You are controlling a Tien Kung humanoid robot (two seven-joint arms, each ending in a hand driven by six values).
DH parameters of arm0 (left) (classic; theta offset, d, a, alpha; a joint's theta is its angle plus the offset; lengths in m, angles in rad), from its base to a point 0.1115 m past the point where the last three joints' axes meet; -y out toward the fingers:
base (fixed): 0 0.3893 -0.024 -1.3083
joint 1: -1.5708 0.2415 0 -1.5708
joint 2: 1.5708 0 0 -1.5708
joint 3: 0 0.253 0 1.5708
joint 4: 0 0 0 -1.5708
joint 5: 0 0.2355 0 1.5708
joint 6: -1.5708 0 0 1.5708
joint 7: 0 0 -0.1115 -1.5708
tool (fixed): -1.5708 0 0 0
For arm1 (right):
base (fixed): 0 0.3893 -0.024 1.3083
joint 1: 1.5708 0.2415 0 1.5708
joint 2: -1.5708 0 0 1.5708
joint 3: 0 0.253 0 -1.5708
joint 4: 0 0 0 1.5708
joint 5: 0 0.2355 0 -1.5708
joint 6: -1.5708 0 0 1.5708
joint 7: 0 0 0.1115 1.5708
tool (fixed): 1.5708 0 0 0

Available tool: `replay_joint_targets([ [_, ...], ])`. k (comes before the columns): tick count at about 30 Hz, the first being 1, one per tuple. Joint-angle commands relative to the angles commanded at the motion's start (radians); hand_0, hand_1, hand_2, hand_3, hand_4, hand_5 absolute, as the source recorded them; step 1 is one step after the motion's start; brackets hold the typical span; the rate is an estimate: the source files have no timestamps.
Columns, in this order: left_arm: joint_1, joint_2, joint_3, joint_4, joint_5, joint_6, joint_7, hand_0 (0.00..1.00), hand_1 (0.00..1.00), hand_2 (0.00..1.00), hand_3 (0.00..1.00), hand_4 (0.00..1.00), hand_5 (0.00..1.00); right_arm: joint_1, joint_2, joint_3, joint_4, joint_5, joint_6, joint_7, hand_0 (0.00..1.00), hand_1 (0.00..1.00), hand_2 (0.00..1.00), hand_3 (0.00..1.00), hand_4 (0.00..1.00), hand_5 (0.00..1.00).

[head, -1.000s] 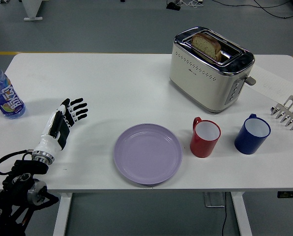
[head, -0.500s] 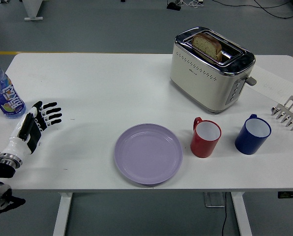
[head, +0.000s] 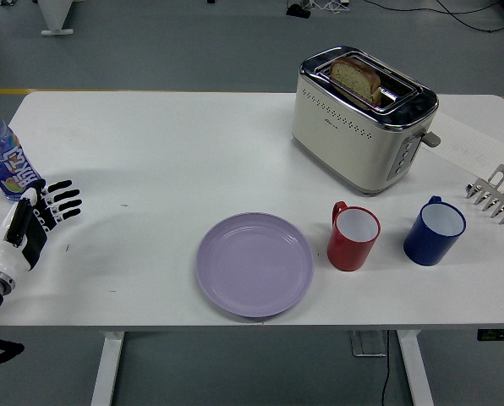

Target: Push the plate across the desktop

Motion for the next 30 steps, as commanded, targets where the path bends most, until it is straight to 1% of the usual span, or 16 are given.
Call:
replay_joint_targets([
  [5, -0.001, 0.004, -0.030, 0.003, -0.024, 0.016, -0.013, 0.698, 0.719, 0.700, 0.680, 0.546, 0.998, 0.001, -0.001, -0.002, -0.001, 0.005, 0.001, 0.002, 0.552, 0.451, 0.595, 0.584, 0.308, 0.498],
  [17, 0.011, 0.028, -0.099, -0.017, -0.033, 0.015, -0.019, 0.701, 0.716, 0.699, 0.678, 0.567, 0.998, 0.002, -0.002, -0.005, -0.002, 0.011, 0.001, 0.004, 0.552, 0.451, 0.594, 0.584, 0.308, 0.498],
  [22, 0.018, 0.029, -0.112, -0.027, -0.033, 0.014, -0.018, 0.701, 0.716, 0.699, 0.678, 0.567, 0.998, 0.004, -0.003, -0.004, -0.002, 0.013, 0.001, 0.006, 0.552, 0.451, 0.594, 0.584, 0.308, 0.498],
  [30, 0.029, 0.026, -0.127, -0.029, -0.033, 0.015, -0.022, 0.704, 0.717, 0.697, 0.676, 0.571, 0.998, 0.000, -0.001, -0.001, -0.002, 0.012, -0.001, 0.005, 0.552, 0.451, 0.594, 0.584, 0.307, 0.496],
])
